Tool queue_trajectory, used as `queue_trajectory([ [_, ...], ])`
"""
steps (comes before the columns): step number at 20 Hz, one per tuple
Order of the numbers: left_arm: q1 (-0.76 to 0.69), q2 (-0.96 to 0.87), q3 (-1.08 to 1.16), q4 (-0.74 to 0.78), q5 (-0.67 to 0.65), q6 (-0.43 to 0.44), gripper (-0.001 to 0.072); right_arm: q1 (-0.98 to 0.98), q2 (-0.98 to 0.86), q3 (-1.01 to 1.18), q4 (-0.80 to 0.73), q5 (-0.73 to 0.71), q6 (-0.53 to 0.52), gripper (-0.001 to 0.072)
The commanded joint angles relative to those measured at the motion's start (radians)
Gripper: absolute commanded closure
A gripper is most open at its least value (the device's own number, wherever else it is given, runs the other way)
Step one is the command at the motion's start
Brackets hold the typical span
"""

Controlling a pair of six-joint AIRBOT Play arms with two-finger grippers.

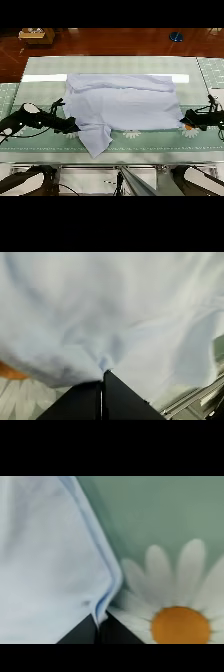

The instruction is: Fold the shirts.

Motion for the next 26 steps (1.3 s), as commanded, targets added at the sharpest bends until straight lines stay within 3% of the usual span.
queue_trajectory([
  [1, 0.002, 0.052, 0.092, -0.006, -0.027, 0.011, 0.0688, 0.012, 0.119, 0.089, 0.042, 0.092, -0.062, 0.068],
  [7, 0.0, 0.093, 0.366, -0.065, 0.001, 0.011, 0.0688, 0.063, 0.218, 0.18, 0.273, 0.068, -0.085, 0.0681],
  [12, 0.003, 0.079, 0.436, -0.069, 0.179, 0.011, 0.0688, 0.251, 0.193, 0.187, 0.272, -0.284, -0.058, 0.0681],
  [14, 0.01, 0.042, 0.436, -0.069, 0.214, 0.012, 0.0689, 0.282, 0.123, 0.219, 0.275, -0.351, -0.04, 0.0681],
  [21, 0.047, -0.163, 0.566, -0.071, 0.27, 0.024, 0.0689, 0.311, -0.195, 0.492, 0.318, -0.391, -0.039, 0.0682],
  [26, 0.044, -0.38, 0.783, -0.093, 0.203, 0.023, 0.0688, 0.311, -0.309, 0.575, 0.352, -0.412, -0.026, 0.0681],
])
